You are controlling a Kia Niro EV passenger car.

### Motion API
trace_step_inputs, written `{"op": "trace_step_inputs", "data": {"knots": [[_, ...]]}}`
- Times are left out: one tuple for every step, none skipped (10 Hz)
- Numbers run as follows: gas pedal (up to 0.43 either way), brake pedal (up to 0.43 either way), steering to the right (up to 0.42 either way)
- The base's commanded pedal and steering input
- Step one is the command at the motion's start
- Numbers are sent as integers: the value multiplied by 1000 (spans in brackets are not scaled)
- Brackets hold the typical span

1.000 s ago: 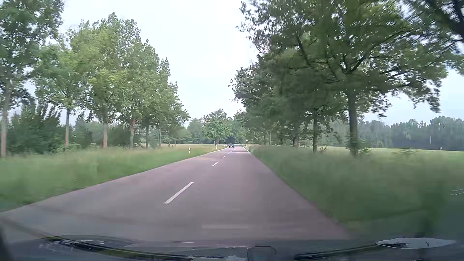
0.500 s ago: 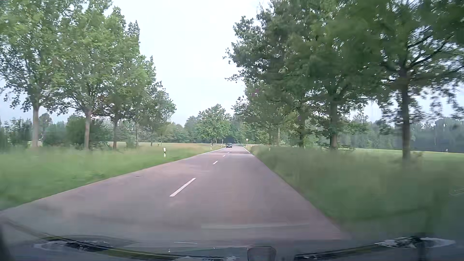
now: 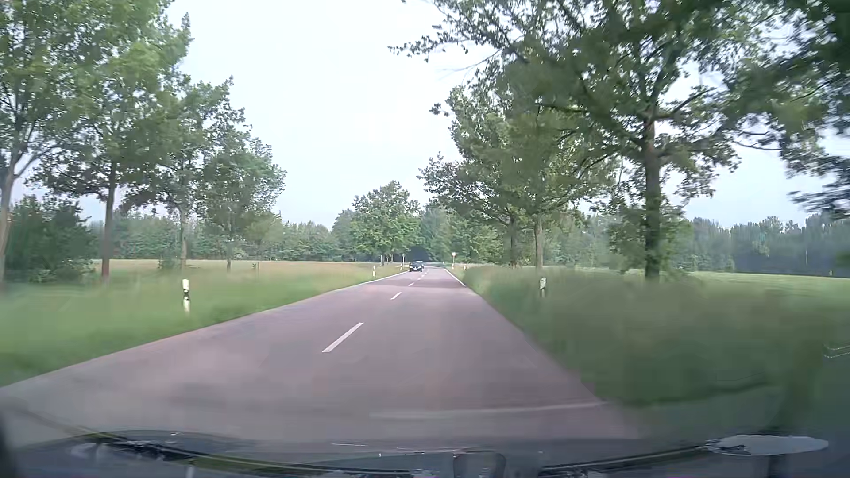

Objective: Follow the waypoints while adhering to traffic rules and regulations

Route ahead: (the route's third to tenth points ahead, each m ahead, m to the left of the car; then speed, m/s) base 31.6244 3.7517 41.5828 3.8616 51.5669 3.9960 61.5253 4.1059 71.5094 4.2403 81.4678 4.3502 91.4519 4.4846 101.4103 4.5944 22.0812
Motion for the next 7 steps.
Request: {"op": "trace_step_inputs", "data": {"knots": [[0, 0, 0], [0, 0, 2], [0, 0, 2], [0, 0, 2], [0, 0, 2], [0, 0, 2], [0, 0, 2]]}}
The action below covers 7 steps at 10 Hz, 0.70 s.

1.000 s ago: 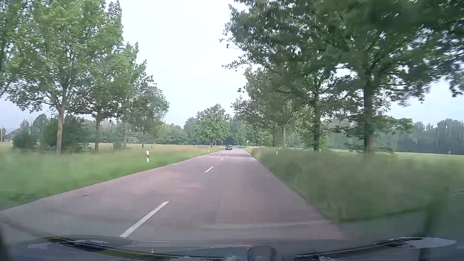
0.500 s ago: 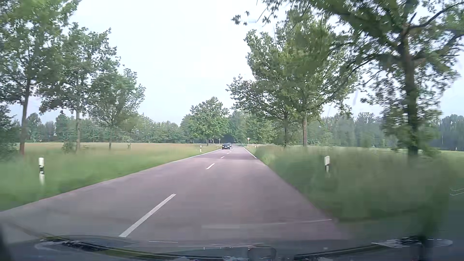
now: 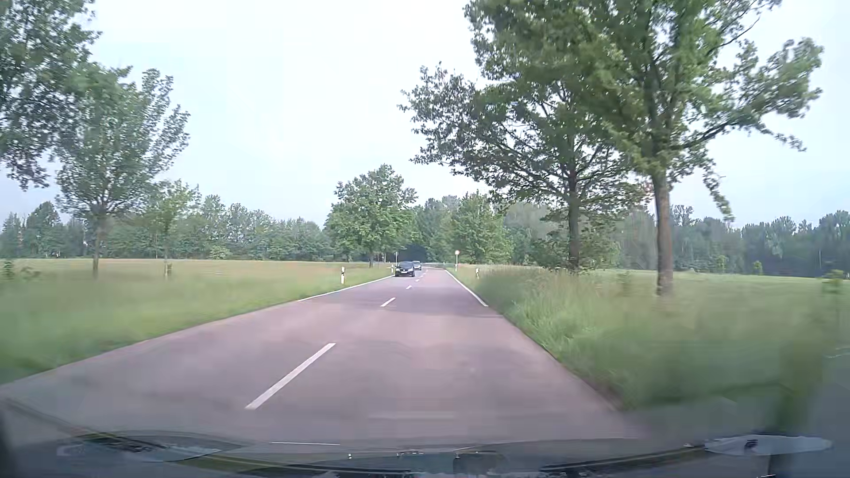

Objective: Follow the waypoints while adhering to traffic rules and regulations

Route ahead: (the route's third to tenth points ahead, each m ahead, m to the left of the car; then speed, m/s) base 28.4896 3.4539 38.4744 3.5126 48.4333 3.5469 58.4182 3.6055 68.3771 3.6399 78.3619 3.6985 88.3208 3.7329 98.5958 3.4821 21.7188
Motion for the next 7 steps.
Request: {"op": "trace_step_inputs", "data": {"knots": [[0, 0, 2], [0, 0, 2], [0, 0, 2], [0, 0, 3], [0, 6, 3], [0, 49, 3], [0, 73, 3]]}}
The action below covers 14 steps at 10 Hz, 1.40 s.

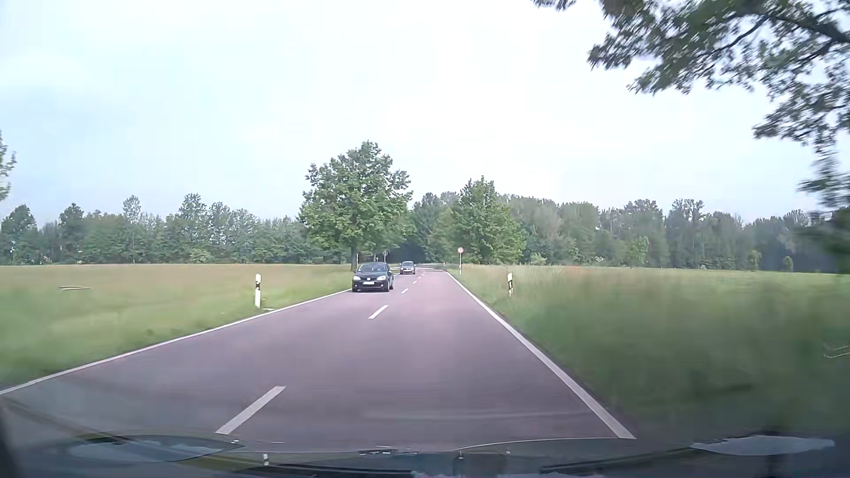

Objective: Follow the waypoints while adhering to traffic rules and regulations

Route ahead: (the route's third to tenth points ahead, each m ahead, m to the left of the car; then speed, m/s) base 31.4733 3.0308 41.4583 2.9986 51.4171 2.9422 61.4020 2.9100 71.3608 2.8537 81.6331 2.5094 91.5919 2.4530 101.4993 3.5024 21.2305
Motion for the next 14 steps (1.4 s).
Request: {"op": "trace_step_inputs", "data": {"knots": [[0, 91, 2], [0, 116, 0], [0, 122, 0], [0, 128, 2], [0, 134, 2], [0, 134, 0], [0, 134, -1], [0, 134, -1], [0, 134, 0], [0, 134, 0], [0, 140, 0], [0, 152, 0], [0, 152, 0], [0, 159, 0]]}}
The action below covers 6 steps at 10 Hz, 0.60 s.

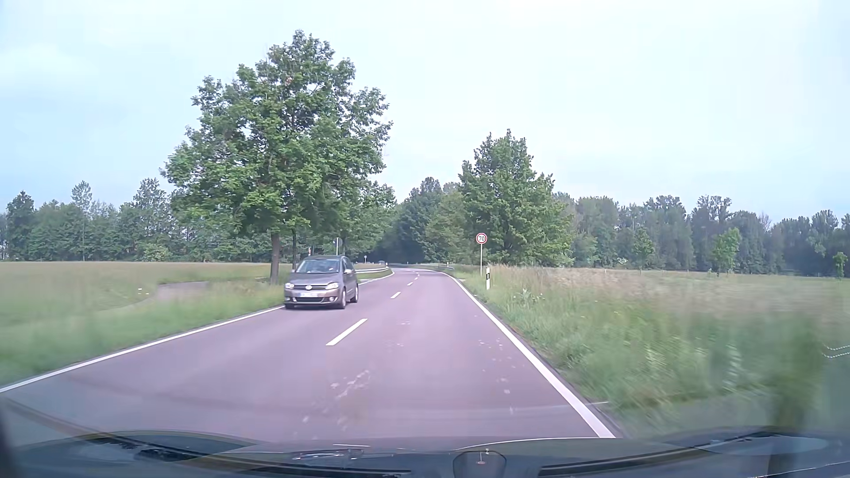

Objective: Follow the waypoints while adhering to traffic rules and regulations

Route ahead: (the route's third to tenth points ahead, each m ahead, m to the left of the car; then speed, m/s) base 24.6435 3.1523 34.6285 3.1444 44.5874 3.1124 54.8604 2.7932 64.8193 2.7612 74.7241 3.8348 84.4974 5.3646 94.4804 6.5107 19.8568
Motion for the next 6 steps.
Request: {"op": "trace_step_inputs", "data": {"knots": [[0, 159, 0], [0, 159, 0], [0, 159, 0], [0, 165, 0], [0, 165, 0], [0, 165, 0]]}}
